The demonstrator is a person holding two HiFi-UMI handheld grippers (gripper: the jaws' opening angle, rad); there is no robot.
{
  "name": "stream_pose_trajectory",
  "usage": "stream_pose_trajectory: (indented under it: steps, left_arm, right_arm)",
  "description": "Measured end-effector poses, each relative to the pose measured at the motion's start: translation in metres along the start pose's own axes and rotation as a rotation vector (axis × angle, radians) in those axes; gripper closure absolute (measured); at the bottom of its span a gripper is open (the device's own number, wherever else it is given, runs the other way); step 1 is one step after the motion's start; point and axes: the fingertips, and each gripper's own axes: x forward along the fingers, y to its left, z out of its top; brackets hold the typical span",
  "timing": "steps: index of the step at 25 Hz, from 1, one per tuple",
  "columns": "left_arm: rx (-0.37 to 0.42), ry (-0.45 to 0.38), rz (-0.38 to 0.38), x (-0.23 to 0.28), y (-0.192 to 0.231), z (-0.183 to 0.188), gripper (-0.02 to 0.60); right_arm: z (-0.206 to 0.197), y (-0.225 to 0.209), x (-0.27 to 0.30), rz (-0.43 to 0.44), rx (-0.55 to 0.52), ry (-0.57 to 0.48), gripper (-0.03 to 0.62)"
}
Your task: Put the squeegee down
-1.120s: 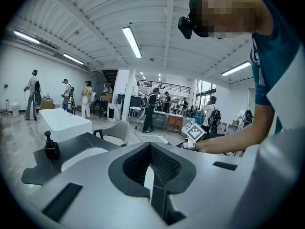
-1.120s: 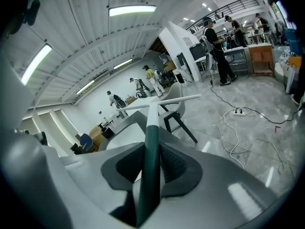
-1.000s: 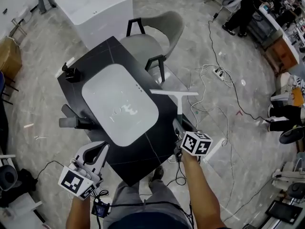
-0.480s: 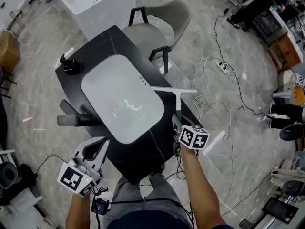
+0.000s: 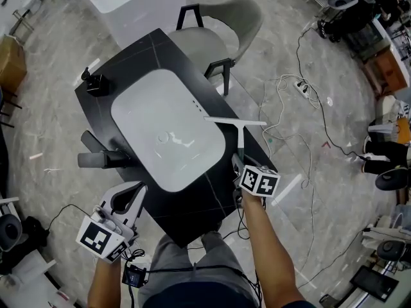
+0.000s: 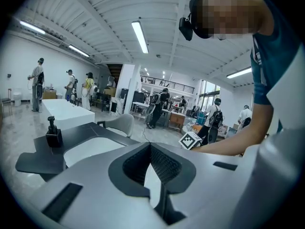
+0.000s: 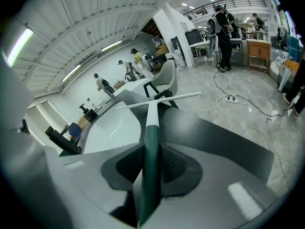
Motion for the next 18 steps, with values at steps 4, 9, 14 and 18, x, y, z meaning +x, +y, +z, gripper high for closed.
stream_pose_trajectory:
  steps: [4, 9, 14, 18]
  left_arm:
    - [-0.003, -0.001, 0.002, -0.002, 0.000, 0.000, 0.578]
    - [-0.002, -0.003, 0.000, -0.002, -0.003, -0.001, 0.578]
    - [0.006, -0.011, 0.001, -0.005, -0.006, 0.004, 0.577]
    - [0.012, -0.017, 0.004, -0.008, -0.010, 0.008, 0.577]
  right_arm:
    - [-0.001, -0.002, 0.001, -0.015, -0.007, 0.004, 0.491]
    - [-0.002, -0.001, 0.003, -0.022, -0.016, 0.005, 0.490]
    - [-0.003, -0.001, 0.003, -0.028, -0.033, 0.025, 0.481]
    - [0.000, 0.000, -0.002, -0.022, -0.039, 0.028, 0.473]
